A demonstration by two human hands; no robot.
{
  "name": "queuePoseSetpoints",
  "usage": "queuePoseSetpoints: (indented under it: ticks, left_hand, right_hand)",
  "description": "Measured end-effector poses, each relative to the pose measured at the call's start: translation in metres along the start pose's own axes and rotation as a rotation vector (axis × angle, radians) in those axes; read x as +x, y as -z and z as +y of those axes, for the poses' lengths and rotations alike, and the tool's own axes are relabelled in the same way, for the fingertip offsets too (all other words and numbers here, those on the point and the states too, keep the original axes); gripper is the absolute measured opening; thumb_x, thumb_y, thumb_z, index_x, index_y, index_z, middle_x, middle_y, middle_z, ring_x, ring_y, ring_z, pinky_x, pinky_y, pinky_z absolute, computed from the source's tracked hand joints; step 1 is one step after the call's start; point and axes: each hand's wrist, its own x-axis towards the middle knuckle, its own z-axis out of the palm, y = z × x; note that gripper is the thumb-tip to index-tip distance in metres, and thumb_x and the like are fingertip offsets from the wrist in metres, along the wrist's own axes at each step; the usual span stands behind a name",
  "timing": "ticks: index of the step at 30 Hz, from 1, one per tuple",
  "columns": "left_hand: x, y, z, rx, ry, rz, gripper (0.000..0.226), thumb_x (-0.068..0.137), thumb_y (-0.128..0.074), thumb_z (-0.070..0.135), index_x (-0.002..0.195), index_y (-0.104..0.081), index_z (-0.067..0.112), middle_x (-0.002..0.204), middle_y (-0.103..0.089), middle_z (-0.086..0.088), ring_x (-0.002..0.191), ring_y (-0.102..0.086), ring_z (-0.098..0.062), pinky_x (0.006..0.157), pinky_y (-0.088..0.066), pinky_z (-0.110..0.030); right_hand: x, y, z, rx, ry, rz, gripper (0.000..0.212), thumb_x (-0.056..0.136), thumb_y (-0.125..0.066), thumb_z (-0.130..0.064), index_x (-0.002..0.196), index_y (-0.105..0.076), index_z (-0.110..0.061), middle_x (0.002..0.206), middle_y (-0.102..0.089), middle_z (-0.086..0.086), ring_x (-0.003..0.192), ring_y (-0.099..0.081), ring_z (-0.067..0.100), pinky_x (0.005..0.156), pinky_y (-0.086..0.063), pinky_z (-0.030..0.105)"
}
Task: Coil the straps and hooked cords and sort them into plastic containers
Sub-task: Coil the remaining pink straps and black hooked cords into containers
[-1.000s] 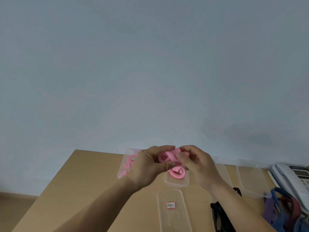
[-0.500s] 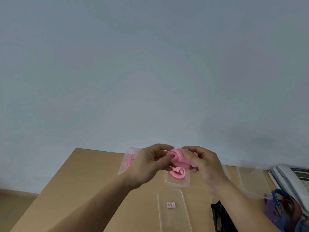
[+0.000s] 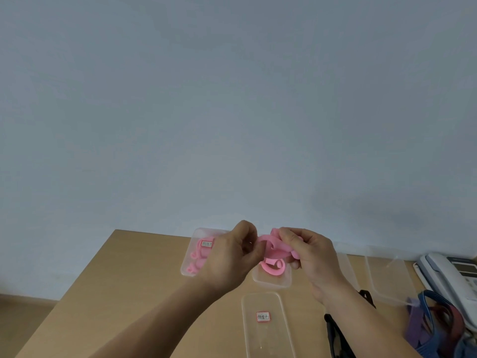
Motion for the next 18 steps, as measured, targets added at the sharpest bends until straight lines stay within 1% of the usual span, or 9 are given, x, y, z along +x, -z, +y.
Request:
queuePoseSetpoints:
  ticks: [2,4,6,9,11,12,13,15,18]
  left_hand:
    - [0.0,0.002,-0.004,0.06,-0.08,-0.006,0.015,0.095,-0.064,0.02,0.088,-0.055,0.01,0.071,-0.068,-0.01,0.062,-0.063,-0.024,0.057,-0.051,-0.04]
    - [0.0,0.007,-0.006,0.033,-0.123,-0.068,0.011,0.095,-0.063,0.021,0.091,-0.059,0.012,0.076,-0.07,-0.001,0.064,-0.063,-0.012,0.057,-0.049,-0.023]
    - [0.001,0.011,-0.009,-0.033,-0.06,-0.148,0.013,0.094,-0.062,0.03,0.095,-0.061,0.018,0.079,-0.071,0.01,0.068,-0.062,-0.002,0.062,-0.045,-0.012]
    - [0.007,0.014,-0.013,-0.124,0.1,-0.184,0.024,0.091,-0.058,0.044,0.104,-0.061,0.024,0.086,-0.071,0.017,0.075,-0.064,0.001,0.068,-0.047,-0.015]
    - [0.012,0.015,-0.012,-0.197,0.192,-0.268,0.046,0.088,-0.059,0.054,0.124,-0.054,0.026,0.105,-0.072,0.012,0.09,-0.068,-0.001,0.076,-0.051,-0.016]
    - [0.014,0.014,-0.011,-0.203,0.215,-0.324,0.056,0.085,-0.06,0.059,0.131,-0.051,0.026,0.111,-0.071,0.01,0.095,-0.068,-0.003,0.081,-0.053,-0.02]
    - [0.016,0.014,-0.011,-0.19,0.221,-0.375,0.06,0.085,-0.059,0.061,0.134,-0.052,0.026,0.112,-0.071,0.009,0.099,-0.068,-0.006,0.087,-0.055,-0.025]
    - [0.018,0.018,-0.014,-0.176,0.227,-0.435,0.053,0.092,-0.06,0.054,0.134,-0.057,0.022,0.111,-0.072,0.007,0.103,-0.068,-0.01,0.095,-0.054,-0.034]
    - [0.019,0.026,-0.025,-0.164,0.27,-0.453,0.043,0.092,-0.068,0.041,0.128,-0.063,0.018,0.107,-0.073,0.007,0.101,-0.068,-0.007,0.095,-0.055,-0.035]
  right_hand:
    - [0.0,-0.001,0.001,-0.007,0.01,0.003,0.017,0.088,-0.069,-0.022,0.075,-0.079,-0.018,0.056,-0.058,-0.002,0.045,-0.048,0.008,0.046,-0.043,0.018]
    - [0.001,0.0,0.002,-0.018,0.033,0.017,0.016,0.087,-0.07,-0.023,0.075,-0.079,-0.018,0.058,-0.061,-0.004,0.048,-0.05,0.008,0.047,-0.043,0.018]
    - [0.002,0.004,0.002,-0.027,0.047,0.007,0.014,0.087,-0.071,-0.024,0.076,-0.079,-0.02,0.065,-0.067,-0.002,0.053,-0.055,0.008,0.048,-0.044,0.018]
    - [0.004,0.005,0.003,-0.12,0.063,-0.103,0.008,0.087,-0.072,-0.024,0.082,-0.079,-0.023,0.07,-0.07,-0.003,0.057,-0.061,0.007,0.052,-0.046,0.016]
    - [0.005,0.0,0.007,-0.211,0.072,-0.167,0.005,0.087,-0.073,-0.026,0.088,-0.078,-0.025,0.064,-0.066,-0.007,0.055,-0.06,0.006,0.053,-0.045,0.016]
    - [0.005,-0.003,0.009,-0.239,0.074,-0.181,0.006,0.087,-0.073,-0.026,0.091,-0.077,-0.025,0.061,-0.064,-0.01,0.054,-0.058,0.005,0.053,-0.045,0.017]
    - [0.006,-0.006,0.011,-0.252,0.074,-0.183,0.008,0.088,-0.072,-0.025,0.094,-0.076,-0.023,0.06,-0.063,-0.012,0.053,-0.058,0.004,0.054,-0.045,0.017]
    - [0.006,-0.009,0.015,-0.23,0.046,-0.156,0.018,0.086,-0.072,-0.028,0.103,-0.071,-0.023,0.066,-0.065,-0.012,0.055,-0.06,0.002,0.056,-0.047,0.016]
    - [0.005,-0.01,0.019,-0.215,0.014,-0.153,0.048,0.069,-0.074,-0.051,0.11,-0.063,-0.028,0.072,-0.069,-0.005,0.057,-0.062,0.007,0.058,-0.049,0.018]
